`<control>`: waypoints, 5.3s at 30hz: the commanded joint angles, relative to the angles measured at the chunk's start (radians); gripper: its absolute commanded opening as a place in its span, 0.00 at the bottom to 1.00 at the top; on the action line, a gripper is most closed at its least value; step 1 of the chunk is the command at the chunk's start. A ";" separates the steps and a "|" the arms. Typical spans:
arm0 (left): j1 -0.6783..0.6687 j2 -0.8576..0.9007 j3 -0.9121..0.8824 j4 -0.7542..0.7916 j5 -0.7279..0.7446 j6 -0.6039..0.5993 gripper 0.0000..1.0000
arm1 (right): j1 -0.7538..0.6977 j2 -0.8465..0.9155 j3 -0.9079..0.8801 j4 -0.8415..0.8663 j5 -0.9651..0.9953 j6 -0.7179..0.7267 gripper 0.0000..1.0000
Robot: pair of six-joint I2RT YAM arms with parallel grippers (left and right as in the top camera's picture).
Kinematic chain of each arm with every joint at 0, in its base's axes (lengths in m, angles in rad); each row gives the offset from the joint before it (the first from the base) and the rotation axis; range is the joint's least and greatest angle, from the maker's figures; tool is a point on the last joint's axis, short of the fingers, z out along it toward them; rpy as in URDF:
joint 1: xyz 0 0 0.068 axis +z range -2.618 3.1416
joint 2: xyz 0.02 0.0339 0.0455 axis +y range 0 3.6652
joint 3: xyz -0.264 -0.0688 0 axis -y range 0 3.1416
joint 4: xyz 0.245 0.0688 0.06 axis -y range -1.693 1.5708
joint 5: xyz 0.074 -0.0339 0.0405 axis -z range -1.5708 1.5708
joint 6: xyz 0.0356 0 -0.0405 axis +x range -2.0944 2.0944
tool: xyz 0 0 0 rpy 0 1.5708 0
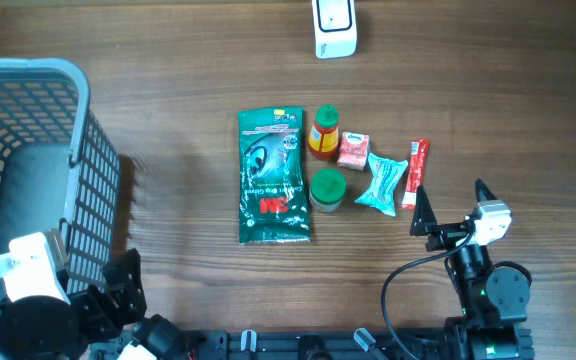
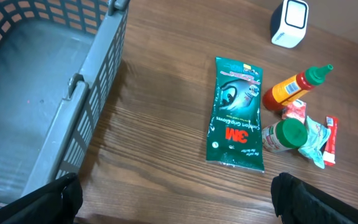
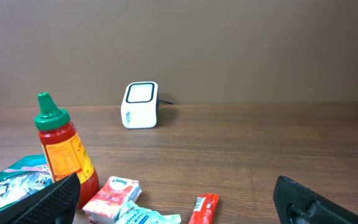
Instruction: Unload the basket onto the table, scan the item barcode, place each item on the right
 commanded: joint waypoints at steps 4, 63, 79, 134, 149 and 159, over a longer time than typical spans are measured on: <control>0.003 0.003 -0.005 0.000 0.009 -0.020 1.00 | 0.004 -0.003 -0.001 0.005 0.003 0.045 1.00; 0.274 0.003 -0.005 0.000 -0.006 -0.020 1.00 | 0.490 1.638 1.142 -0.700 0.010 1.035 0.99; 0.274 0.003 -0.005 0.000 -0.006 -0.020 1.00 | 0.510 1.714 1.151 -0.845 -0.037 0.713 0.62; 0.274 0.003 -0.005 0.000 -0.006 -0.020 1.00 | 0.452 1.713 1.389 -1.216 -0.070 0.239 0.99; 0.274 0.003 -0.005 0.000 -0.006 -0.020 1.00 | 0.489 1.713 1.246 -1.115 0.006 1.541 1.00; 0.274 0.003 -0.005 0.000 -0.006 -0.020 1.00 | 0.488 1.728 1.028 -0.848 -0.022 1.560 0.94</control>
